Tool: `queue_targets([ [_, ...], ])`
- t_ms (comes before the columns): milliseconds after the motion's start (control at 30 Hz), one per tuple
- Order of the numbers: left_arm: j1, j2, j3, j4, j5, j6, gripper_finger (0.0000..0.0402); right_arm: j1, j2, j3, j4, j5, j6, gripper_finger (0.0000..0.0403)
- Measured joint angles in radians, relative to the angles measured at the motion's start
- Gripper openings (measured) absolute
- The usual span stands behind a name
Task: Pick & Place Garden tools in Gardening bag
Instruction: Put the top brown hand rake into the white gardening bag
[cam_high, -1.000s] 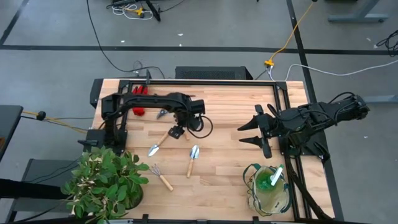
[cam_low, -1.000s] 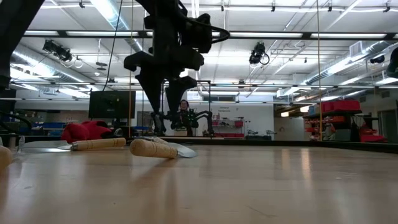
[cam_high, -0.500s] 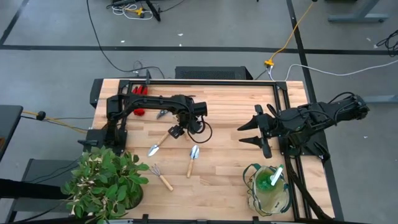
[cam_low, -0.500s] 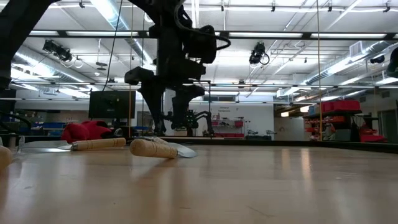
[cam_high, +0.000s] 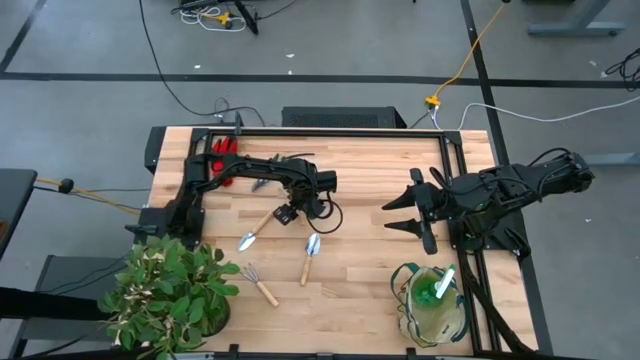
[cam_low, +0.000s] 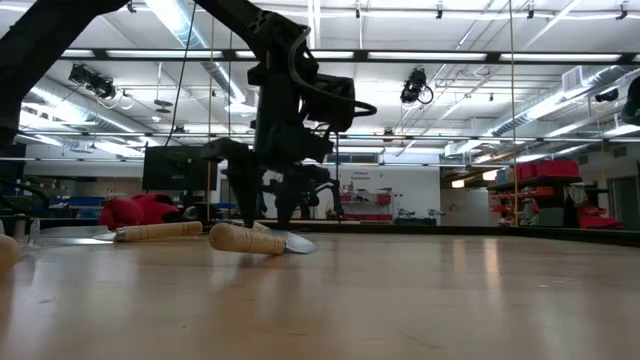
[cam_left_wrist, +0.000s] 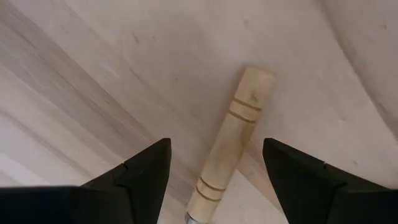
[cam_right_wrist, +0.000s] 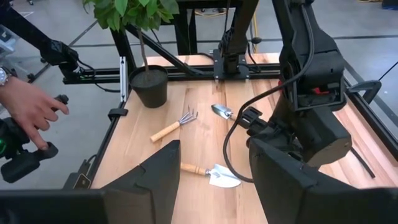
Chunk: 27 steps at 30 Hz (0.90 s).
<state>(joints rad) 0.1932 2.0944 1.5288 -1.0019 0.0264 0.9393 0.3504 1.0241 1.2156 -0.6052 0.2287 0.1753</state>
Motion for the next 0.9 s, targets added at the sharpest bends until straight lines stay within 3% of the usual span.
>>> queue_targets([
  [433,0.001,0.003,0.000,0.019,-0.008,0.120,0.0263,0.000,0.000,0.000,-0.001,0.000,0.000,0.0194],
  [900,-0.002,-0.004,-0.076,0.075,-0.033,0.048,0.0263,0.000,0.000,0.000,-0.002,0.000,0.000,0.0194],
])
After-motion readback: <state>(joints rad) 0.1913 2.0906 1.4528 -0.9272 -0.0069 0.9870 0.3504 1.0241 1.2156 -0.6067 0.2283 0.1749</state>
